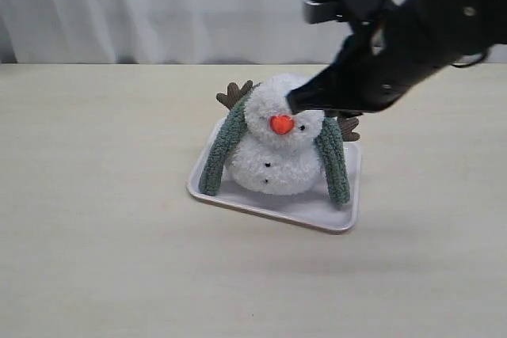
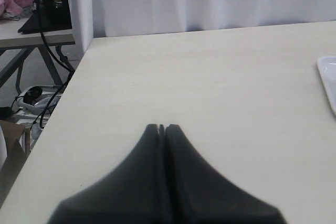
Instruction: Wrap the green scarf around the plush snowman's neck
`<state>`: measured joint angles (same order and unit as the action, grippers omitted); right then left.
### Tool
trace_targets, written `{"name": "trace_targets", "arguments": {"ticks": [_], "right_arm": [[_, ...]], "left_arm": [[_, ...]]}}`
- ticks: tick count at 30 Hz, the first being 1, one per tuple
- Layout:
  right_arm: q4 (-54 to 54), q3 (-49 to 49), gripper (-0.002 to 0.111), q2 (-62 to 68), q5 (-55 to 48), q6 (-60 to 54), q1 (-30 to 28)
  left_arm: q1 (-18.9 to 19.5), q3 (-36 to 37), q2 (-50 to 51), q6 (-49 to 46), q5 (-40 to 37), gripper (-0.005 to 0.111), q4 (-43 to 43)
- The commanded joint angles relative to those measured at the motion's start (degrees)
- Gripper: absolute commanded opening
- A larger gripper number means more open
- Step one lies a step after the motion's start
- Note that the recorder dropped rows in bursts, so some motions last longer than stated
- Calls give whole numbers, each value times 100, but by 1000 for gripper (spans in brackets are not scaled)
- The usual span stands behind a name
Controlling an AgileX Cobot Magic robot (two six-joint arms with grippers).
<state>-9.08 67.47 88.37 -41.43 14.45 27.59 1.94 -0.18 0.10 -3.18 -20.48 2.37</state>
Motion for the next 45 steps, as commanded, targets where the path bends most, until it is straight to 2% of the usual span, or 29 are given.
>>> {"name": "trace_targets", "arguments": {"ticks": [1,4,7,10,14,22,30,34,39,42,45], "right_arm": [[623,-791,36,-78,680,-283,-1040],[1485,-1122,44,200,1093,-843,-1606],[2693,-1180,45,555,1248,-1876,-1944],[4188,-1180,45,902,1343,-3329,-2096],[5595,-1180,45,1495,1727,-4400,-2109],[5293,-1221,45,1819,2159,-4388,-2109],[5490,-1283,45,2457,2407,-4486,-2109],[5490,-1283,30,2457,2315,-5071,-2080],[5490,-1283,12,2457,2186,-5217,-2080],[5490,-1283,4,2457,2161,-5257,-2080],[5490,-1283,4,2457,2024,-5467,-2080]], "left_arm": [[7,18,-10,18,66,0,-11],[7,18,-10,18,67,0,-11],[7,18,-10,18,67,0,-11],[7,18,-10,18,67,0,-11],[7,18,-10,18,67,0,-11],[7,18,-10,18,67,0,-11],[7,18,-10,18,67,0,-11],[7,18,-10,18,67,0,-11],[7,18,-10,18,67,0,-11],[7,18,-10,18,67,0,-11],[7,18,-10,18,67,0,-11]]}}
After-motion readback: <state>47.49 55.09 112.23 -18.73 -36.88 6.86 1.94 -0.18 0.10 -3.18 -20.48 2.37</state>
